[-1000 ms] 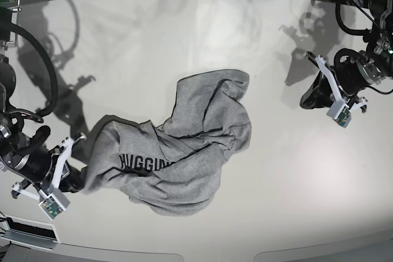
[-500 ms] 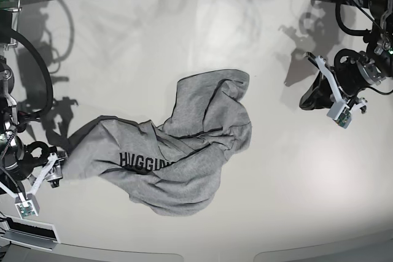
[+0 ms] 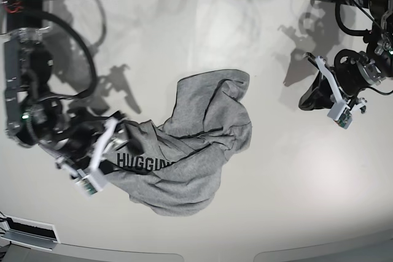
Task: Layout the t-shirt on the table in an organized manner, then fold the t-shirt properly
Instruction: 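Regrasp the shirt with the right gripper and lift it up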
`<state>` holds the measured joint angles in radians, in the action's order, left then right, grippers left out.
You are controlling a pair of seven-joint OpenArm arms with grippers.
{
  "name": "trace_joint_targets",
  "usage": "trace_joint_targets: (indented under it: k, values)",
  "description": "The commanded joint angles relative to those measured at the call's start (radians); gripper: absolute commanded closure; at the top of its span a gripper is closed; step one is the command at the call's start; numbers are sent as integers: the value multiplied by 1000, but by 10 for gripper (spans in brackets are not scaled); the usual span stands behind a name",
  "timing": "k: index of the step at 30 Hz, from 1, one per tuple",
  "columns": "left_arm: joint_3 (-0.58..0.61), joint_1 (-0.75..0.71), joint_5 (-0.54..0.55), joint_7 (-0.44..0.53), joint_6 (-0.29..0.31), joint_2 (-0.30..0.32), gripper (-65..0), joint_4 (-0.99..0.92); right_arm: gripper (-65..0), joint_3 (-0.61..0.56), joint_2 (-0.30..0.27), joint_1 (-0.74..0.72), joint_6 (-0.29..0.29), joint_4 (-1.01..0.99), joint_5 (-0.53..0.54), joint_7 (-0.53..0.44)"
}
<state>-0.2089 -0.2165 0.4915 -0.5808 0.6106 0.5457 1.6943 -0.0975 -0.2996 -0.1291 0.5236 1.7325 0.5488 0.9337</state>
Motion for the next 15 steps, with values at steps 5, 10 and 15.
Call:
trace_joint_targets:
  k: [5,10,15]
  values:
    - [-7,9,-9,17,-4,17,0,16,-491,-165,70,-4,-92,-34,-255,-158]
    - [-8,10,-11,6,-4,17,0,16,-491,-301,69,-62,-232,-240,-414,-277]
    - [-8,10,-7,6,-4,17,0,16,-490,-341,72,-154,-297,-447,-451,-368]
